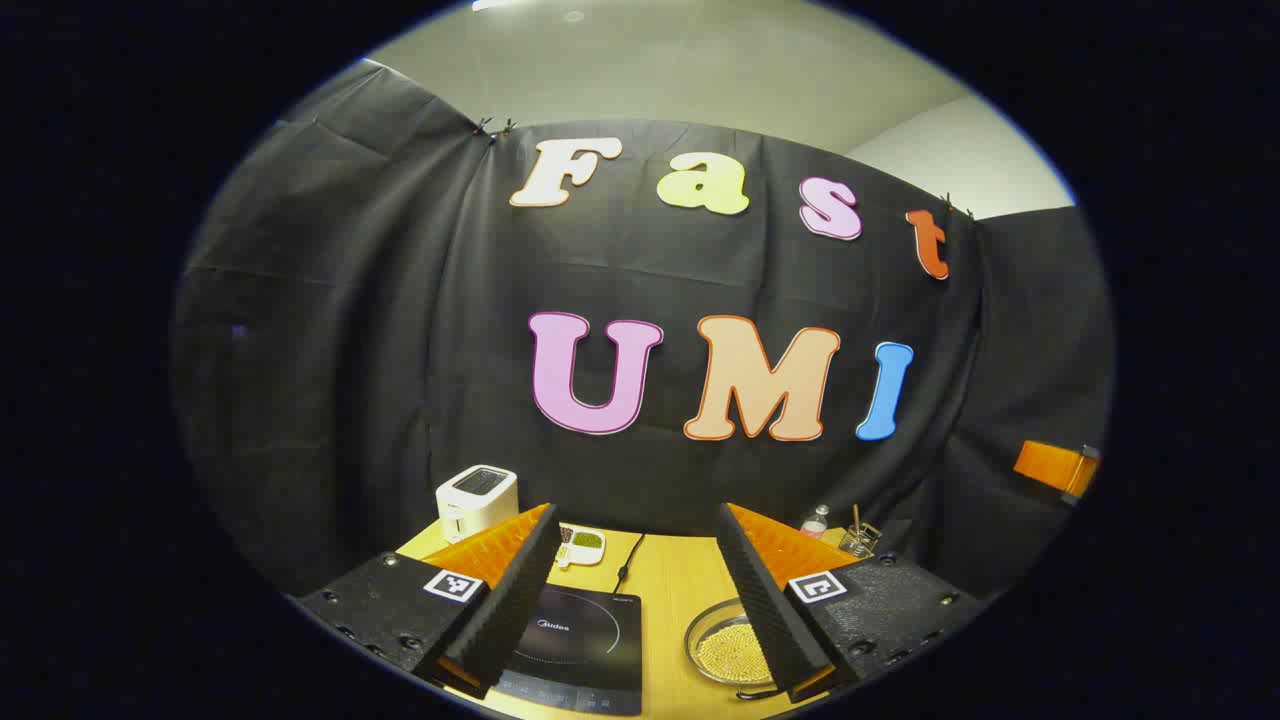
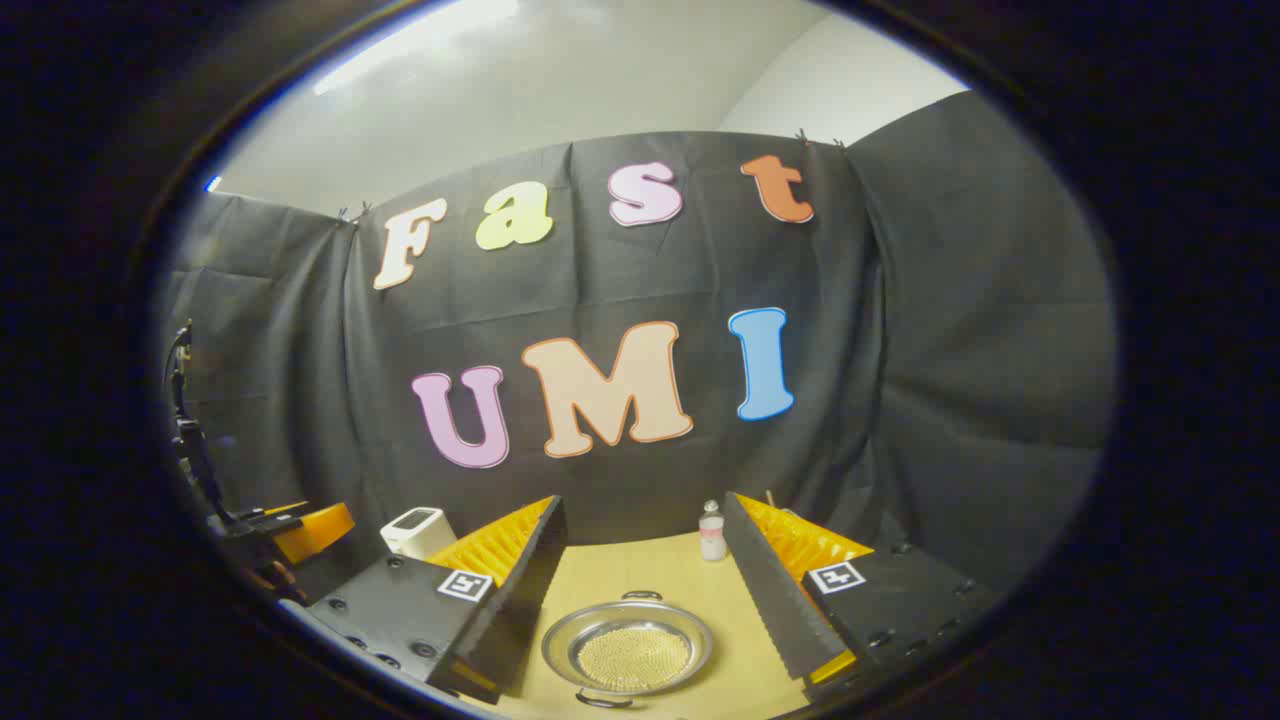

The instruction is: First push the handle of the pot to place it horizontally, then grasp the pot with both hands and set it on the induction cooktop.

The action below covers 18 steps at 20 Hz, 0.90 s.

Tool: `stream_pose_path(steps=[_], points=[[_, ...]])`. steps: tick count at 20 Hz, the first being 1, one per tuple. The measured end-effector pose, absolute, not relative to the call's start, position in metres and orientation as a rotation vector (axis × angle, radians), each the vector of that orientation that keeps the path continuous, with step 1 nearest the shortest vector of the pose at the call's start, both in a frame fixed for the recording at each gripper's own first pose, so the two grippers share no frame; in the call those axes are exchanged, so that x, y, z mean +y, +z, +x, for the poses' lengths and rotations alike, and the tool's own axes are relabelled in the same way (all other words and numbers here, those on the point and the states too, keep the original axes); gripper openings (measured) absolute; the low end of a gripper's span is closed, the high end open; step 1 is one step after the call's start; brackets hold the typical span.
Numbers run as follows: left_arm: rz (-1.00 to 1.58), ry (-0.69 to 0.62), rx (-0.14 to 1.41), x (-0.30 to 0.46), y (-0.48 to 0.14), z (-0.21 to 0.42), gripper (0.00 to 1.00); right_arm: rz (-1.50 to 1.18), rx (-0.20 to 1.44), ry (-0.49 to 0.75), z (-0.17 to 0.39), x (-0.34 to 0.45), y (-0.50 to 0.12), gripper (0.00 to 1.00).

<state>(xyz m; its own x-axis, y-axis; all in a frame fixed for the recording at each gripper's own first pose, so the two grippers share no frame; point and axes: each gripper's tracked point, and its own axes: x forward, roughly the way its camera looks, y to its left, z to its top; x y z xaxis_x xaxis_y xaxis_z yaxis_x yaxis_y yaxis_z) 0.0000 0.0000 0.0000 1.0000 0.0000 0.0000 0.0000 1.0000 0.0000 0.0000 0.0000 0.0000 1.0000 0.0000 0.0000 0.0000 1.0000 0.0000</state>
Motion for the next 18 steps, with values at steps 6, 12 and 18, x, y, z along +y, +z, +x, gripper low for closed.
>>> stream_pose_path(steps=[6,12,18], points=[[0.022,-0.026,0.005,-0.010,-0.002,-0.002,0.92,-0.014,-0.010,-0.022,-0.004,-0.009,0.010,0.90],[0.029,-0.048,0.004,-0.016,-0.001,-0.004,0.95,-0.017,-0.016,-0.025,-0.008,-0.009,0.014,0.90],[0.024,-0.038,0.021,-0.007,-0.007,-0.006,0.92,-0.021,-0.015,-0.029,-0.012,-0.008,0.012,0.90]])
